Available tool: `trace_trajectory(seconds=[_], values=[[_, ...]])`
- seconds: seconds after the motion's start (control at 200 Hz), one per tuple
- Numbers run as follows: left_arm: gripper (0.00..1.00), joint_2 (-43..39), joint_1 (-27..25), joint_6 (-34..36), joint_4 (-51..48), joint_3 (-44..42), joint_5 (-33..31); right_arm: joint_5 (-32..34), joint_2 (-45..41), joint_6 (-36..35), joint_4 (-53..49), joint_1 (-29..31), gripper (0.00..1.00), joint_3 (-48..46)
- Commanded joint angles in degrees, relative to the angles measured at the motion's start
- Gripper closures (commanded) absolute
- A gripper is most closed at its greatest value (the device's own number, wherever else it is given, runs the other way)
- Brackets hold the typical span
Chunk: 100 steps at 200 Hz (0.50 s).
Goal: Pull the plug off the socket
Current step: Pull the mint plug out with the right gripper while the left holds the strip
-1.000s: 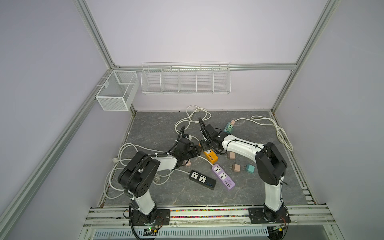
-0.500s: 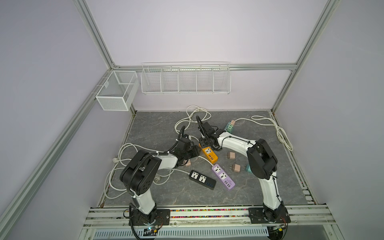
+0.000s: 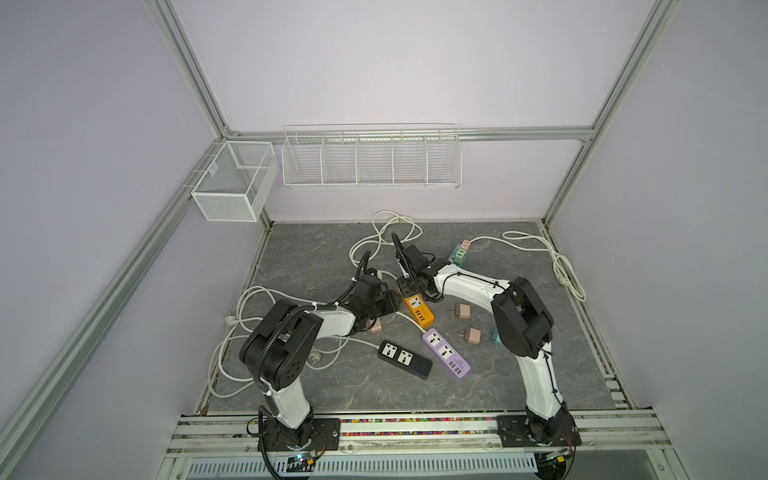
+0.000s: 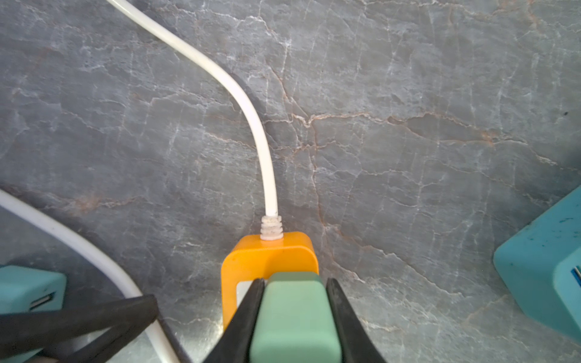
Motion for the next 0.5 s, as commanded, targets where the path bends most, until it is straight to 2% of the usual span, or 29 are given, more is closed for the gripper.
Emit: trace_trajectory(seconds=[0.0, 0.495], values=[[0.49, 0.2, 0.3, 0.6, -0.3, 1.3, 0.0, -0.4, -2.8, 1.5, -3.0, 0.8, 0.7, -3.0], [0.52, 2.4, -0.2, -0.4, 0.1, 2.4, 4.9, 1.1, -7.7, 7.4, -1.3, 2.9, 0.71, -8.9]])
